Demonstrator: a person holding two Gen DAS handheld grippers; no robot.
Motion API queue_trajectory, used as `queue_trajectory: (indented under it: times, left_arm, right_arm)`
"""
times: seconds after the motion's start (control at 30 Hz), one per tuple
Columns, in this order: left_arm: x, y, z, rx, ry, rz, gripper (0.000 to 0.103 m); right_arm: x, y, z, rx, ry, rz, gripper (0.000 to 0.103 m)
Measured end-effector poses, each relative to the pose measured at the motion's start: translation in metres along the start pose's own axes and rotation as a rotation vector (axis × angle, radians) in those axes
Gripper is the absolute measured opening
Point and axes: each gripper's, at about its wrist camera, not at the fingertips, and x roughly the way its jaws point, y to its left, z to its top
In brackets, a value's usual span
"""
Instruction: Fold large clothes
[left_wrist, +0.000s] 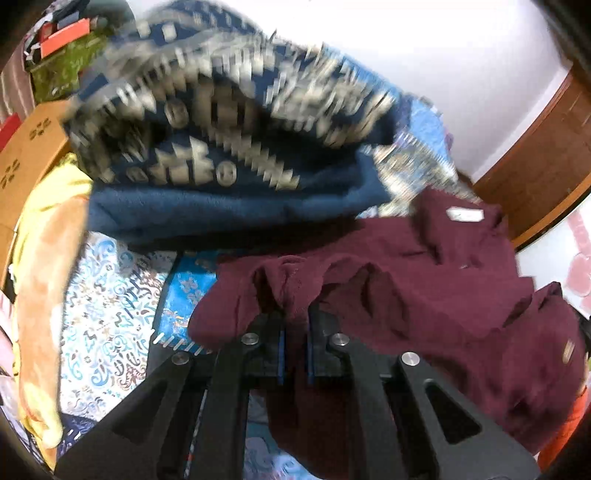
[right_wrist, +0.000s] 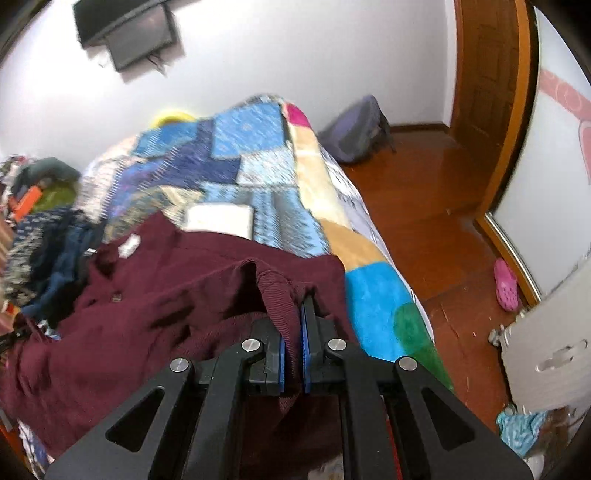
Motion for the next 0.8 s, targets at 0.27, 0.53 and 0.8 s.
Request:
queue_trajectory:
  times: [0.27, 0.53, 0.8]
  left_arm:
    - [0.012, -0.023, -0.006, 0.123, 0.009, 0.114, 0.007]
    - [-0.022, -0.024, -0.013, 0.118, -0.015, 0.114, 0.021]
    - [-0.071, -0.044, -0.031, 0.187, -0.084, 0.095, 0.052]
  right_arm:
    - [0.007, 0.000, -0.009, -0.029, 0.031, -0.029, 0.007]
    - [-0.021, 0.007, -0.006, -0.065, 0.033, -0.033, 0.025]
    - [-0.066, 0.034, -0.022, -0.185, -0.045, -0.039, 0.047]
